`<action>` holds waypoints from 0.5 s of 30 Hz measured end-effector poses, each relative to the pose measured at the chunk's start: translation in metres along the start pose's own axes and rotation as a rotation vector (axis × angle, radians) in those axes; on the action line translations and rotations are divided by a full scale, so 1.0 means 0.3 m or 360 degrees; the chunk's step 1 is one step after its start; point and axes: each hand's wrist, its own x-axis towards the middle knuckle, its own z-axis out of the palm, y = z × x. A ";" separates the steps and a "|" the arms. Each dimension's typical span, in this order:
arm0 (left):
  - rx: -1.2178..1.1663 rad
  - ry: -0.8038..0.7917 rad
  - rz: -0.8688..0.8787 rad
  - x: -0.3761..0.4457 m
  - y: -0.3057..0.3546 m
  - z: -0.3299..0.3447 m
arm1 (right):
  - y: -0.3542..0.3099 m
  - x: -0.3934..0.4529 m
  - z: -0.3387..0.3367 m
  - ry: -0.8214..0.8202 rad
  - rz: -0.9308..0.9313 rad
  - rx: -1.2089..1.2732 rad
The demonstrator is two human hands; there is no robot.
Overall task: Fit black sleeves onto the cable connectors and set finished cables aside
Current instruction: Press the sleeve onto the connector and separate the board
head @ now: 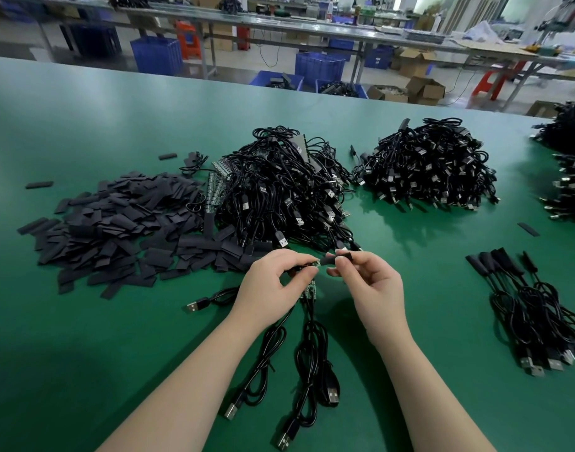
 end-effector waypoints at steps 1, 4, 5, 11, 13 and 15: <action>-0.0008 0.0006 -0.0009 0.001 0.001 0.000 | 0.000 0.003 -0.002 -0.0022 0.0013 -0.0001; -0.0006 -0.0003 -0.0030 0.002 0.001 0.001 | 0.003 0.006 -0.007 -0.0063 0.0038 -0.0022; 0.0001 -0.0009 -0.0027 0.001 0.000 0.001 | 0.004 0.006 -0.008 -0.0061 0.0041 -0.0013; -0.0035 -0.0026 0.0009 0.000 0.005 0.002 | 0.005 0.007 -0.009 -0.0082 0.0051 -0.0051; -0.0038 -0.0026 0.0001 -0.002 0.002 0.002 | 0.003 0.004 -0.008 -0.0104 0.0051 -0.0066; -0.0006 -0.0053 0.0004 -0.002 -0.005 0.003 | 0.005 0.001 -0.004 -0.0082 -0.0007 -0.0108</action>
